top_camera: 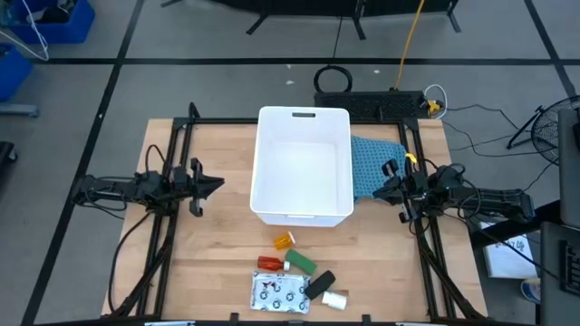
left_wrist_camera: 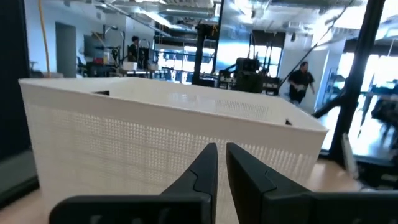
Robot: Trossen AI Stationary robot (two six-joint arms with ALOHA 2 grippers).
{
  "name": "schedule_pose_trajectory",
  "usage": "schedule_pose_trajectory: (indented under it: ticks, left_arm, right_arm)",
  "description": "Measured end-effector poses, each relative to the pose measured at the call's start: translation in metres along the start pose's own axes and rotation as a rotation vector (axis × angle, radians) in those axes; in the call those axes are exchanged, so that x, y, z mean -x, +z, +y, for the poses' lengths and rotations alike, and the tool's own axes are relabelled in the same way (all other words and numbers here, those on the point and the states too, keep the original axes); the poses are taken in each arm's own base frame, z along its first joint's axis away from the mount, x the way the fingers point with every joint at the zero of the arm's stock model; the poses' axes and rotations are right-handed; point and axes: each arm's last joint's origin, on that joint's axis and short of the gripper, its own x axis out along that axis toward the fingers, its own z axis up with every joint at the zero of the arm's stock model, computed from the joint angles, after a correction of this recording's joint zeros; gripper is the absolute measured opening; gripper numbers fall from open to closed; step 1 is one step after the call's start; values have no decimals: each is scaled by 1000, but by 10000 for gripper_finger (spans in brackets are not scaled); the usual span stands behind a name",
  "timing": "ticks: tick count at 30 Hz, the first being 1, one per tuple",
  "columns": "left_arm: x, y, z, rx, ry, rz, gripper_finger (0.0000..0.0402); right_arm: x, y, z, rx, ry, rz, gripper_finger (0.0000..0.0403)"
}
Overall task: Pick & place medical supplies in basket/bin
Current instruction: Put the white pill bottle into the white bin
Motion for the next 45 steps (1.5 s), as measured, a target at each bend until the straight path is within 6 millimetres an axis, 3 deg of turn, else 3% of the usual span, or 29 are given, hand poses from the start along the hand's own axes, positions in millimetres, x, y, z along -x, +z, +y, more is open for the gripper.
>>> schedule_pose_trajectory:
  ticks: [5,10,14,17,24,27,31,38,45]
  left_arm:
    - [0,1,0,33,1,-10,35]
    - [0,1,0,-83,5,-15,35]
    - [0,2,0,-146,9,-22,35]
    - [0,2,0,-156,25,-24,35]
    - [0,1,2,-148,77,-14,35]
    - [0,-1,4,-157,118,12,35]
    - [0,-1,5,-156,179,7,35]
    - [1,-2,6,-179,191,20,35]
    - [1,-2,6,-194,204,21,35]
  right_arm:
    - [0,8,0,54,-19,-80,0]
    - [2,23,3,117,0,-231,0]
    - [-1,19,2,133,-3,-171,0]
    - [-11,39,6,179,33,-149,0]
    - [-58,93,17,212,138,-10,1]
    - [-87,114,28,227,154,57,6]
    - [-131,128,52,263,134,252,20]
    - [-191,104,122,390,13,659,64]
    - [-216,64,177,174,-72,817,116]
